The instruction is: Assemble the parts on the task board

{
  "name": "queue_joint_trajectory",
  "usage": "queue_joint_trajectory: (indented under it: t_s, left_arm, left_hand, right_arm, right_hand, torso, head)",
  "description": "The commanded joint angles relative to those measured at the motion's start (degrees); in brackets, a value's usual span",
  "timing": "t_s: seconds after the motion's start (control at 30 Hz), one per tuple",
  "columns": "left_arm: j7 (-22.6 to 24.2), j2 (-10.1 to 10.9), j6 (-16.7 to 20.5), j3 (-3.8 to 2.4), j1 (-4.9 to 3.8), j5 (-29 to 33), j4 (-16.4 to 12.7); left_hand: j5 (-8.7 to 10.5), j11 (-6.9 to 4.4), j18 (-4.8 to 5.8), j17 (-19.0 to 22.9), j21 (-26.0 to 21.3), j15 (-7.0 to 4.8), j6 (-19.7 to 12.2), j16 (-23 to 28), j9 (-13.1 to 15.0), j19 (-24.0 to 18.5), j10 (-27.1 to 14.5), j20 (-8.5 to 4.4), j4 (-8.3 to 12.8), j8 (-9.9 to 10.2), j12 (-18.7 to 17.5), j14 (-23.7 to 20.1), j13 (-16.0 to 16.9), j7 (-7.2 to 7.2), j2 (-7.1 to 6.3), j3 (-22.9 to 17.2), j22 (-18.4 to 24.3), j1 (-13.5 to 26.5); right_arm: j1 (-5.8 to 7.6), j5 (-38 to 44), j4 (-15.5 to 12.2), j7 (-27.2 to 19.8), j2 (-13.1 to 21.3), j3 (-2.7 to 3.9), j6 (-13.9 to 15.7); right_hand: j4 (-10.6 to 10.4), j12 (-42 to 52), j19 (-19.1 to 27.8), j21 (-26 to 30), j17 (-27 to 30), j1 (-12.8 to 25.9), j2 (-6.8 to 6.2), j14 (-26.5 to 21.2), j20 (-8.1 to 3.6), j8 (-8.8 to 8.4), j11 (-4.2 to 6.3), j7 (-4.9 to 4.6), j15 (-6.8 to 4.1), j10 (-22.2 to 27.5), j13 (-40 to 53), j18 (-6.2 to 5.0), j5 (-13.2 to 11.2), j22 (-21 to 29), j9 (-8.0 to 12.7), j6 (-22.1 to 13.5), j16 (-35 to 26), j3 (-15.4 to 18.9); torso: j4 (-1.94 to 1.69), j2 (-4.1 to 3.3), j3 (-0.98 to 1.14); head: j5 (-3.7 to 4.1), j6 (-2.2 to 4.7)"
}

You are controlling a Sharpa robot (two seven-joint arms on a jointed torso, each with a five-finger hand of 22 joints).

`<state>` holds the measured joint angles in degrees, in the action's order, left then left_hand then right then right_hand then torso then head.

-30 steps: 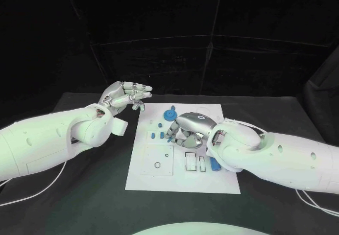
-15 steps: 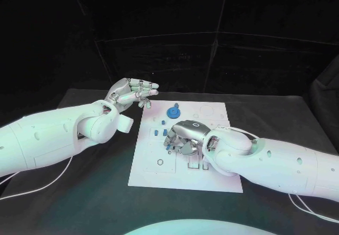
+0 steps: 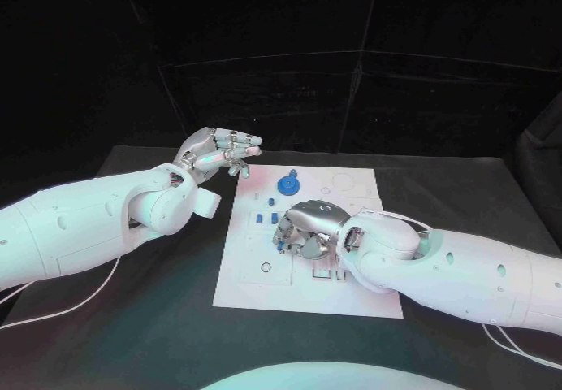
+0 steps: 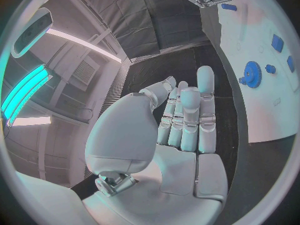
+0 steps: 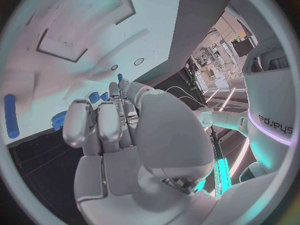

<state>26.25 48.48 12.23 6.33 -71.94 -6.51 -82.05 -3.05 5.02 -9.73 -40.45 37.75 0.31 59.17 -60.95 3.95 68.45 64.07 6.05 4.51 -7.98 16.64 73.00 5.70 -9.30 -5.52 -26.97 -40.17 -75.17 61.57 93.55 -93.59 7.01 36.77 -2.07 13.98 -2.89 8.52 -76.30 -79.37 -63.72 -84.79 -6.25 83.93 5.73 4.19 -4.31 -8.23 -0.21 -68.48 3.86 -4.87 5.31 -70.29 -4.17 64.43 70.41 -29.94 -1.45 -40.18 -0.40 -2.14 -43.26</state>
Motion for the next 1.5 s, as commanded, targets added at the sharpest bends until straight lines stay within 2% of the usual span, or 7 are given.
queue_joint_trajectory:
  t_s: [0.03, 0.53, 1.13, 1.23, 1.27, 1.33, 1.5]
  left_arm:
    - [0.09, 0.02, -0.58, -0.04, -0.09, 0.24, 0.04]
    - [0.04, 0.18, -0.58, -0.04, -0.09, 0.24, -0.01]
    - [-0.11, 0.25, -0.58, -0.04, -0.09, 0.24, 0.05]
    - [-0.13, 0.27, -0.59, -0.04, -0.09, 0.24, 0.03]
    - [-0.17, 0.28, -0.61, -0.04, -0.09, 0.24, 0.01]
    - [-0.20, 0.31, -0.64, -0.04, -0.09, 0.24, -0.01]
    - [-0.31, 0.50, -0.62, -0.04, -0.10, 0.24, -0.01]
  left_hand:
    - [0.15, 0.09, -0.73, 0.05, -0.15, 0.00, 0.00, 0.20, -0.07, -0.39, -0.36, -0.02, 0.28, -0.14, 0.38, -0.29, 0.05, -0.14, 0.27, 0.13, 0.05, 0.03]
    - [0.15, 0.09, -0.73, 0.05, -0.15, 0.00, 0.00, 0.20, -0.07, -0.39, -0.36, -0.02, 0.28, -0.14, 0.38, -0.29, 0.05, -0.14, 0.27, 0.13, 0.05, 0.03]
    - [0.15, 0.09, -0.73, 0.05, -0.15, 0.00, 0.00, 0.20, -0.07, -0.39, -0.36, -0.02, 0.28, -0.14, 0.38, -0.29, 0.05, -0.14, 0.27, 0.13, 0.05, 0.03]
    - [0.15, 0.09, -0.73, 0.05, -0.15, 0.00, 0.00, 0.20, -0.07, -0.39, -0.36, -0.02, 0.28, -0.14, 0.38, -0.29, 0.05, -0.14, 0.27, 0.13, 0.05, 0.03]
    - [0.15, 0.09, -0.73, 0.05, -0.15, 0.00, 0.00, 0.20, -0.07, -0.39, -0.36, -0.02, 0.28, -0.14, 0.38, -0.29, 0.05, -0.14, 0.27, 0.13, 0.05, 0.03]
    - [0.15, 0.09, -0.73, 0.05, -0.15, 0.00, 0.00, 0.20, -0.07, -0.39, -0.36, -0.02, 0.28, -0.14, 0.38, -0.29, 0.05, -0.14, 0.27, 0.13, 0.05, 0.03]
    - [0.15, 0.09, -0.73, 0.05, -0.15, 0.00, 0.00, 0.20, -0.07, -0.39, -0.36, -0.02, 0.28, -0.14, 0.38, -0.29, 0.05, -0.14, 0.27, 0.13, 0.05, 0.03]
  right_arm:
    - [0.07, 1.22, -0.06, 0.86, 0.05, 0.01, -2.02]
    - [0.07, 3.63, 0.52, 2.88, -0.40, 0.02, -3.97]
    - [0.06, 4.41, 0.68, 3.04, -1.61, -0.04, -4.90]
    - [0.06, 4.64, 0.76, 3.30, -1.72, -0.26, -4.49]
    - [0.06, 4.78, 0.77, 3.47, -1.71, -0.34, -3.91]
    - [0.06, 5.17, 0.68, 3.80, -1.61, -0.42, -2.87]
    - [0.05, 5.86, 0.38, 4.47, -1.03, -0.51, -1.12]
  right_hand:
    - [0.29, -0.35, -0.30, -0.33, -0.04, 0.60, 0.03, 1.85, 0.25, -0.10, -0.27, -0.41, 0.03, 0.19, 0.06, 0.43, -0.11, -0.03, -0.06, 0.06, 0.39, 0.08]
    - [0.37, -0.37, -0.27, -0.33, 0.02, 0.81, 0.08, 1.83, 0.28, -0.09, -0.26, -0.39, 0.04, 0.18, 0.08, 0.42, -0.33, -0.01, -0.07, 0.08, 0.39, 0.15]
    - [0.56, -0.59, -0.18, -0.29, 0.19, 1.44, -0.10, 1.76, 0.34, -0.24, -0.31, -0.43, 0.10, 0.44, 0.06, 0.40, -0.54, 0.04, -0.01, -0.21, 0.35, 0.48]
    - [0.27, -1.95, 0.31, 0.06, 0.57, 3.15, -1.02, 1.61, 0.64, -0.59, -0.91, -0.85, 0.60, 2.70, -0.26, 0.30, 0.74, 0.64, 0.21, -1.43, 0.19, 1.40]
    - [0.10, -2.88, 1.47, 0.97, 1.55, 4.06, -1.66, 1.30, 0.93, -0.68, -1.40, -1.20, 1.00, 4.43, -0.33, -0.03, 1.07, 2.22, 0.35, -2.41, -0.52, 1.97]
    - [0.13, -3.55, 3.03, 2.21, 2.40, 4.56, -2.02, 0.99, 1.25, -0.55, -1.84, -1.42, 1.33, 6.11, -0.33, -0.48, 1.12, 4.32, 0.35, -2.90, -1.15, 2.44]
    - [0.68, -4.13, 8.68, 7.21, 10.03, 5.59, -3.00, -1.92, 2.35, -0.55, -2.98, -2.61, 2.39, 11.41, -0.14, -2.05, 0.67, 11.88, 0.46, -6.85, -7.18, 5.02]
  torso:
    - [-0.01, 0.00, -0.08]
    - [-0.05, 0.02, -0.08]
    - [-0.02, 0.02, -0.08]
    - [-0.02, 0.02, -0.10]
    - [-0.01, 0.02, -0.11]
    - [-0.04, 0.01, -0.11]
    - [-0.05, 0.02, -0.04]
  head:
    - [0.08, -0.03]
    - [0.08, -0.22]
    - [0.03, -0.34]
    - [0.04, -0.36]
    - [0.05, -0.36]
    - [0.10, -0.33]
    - [0.08, -0.41]
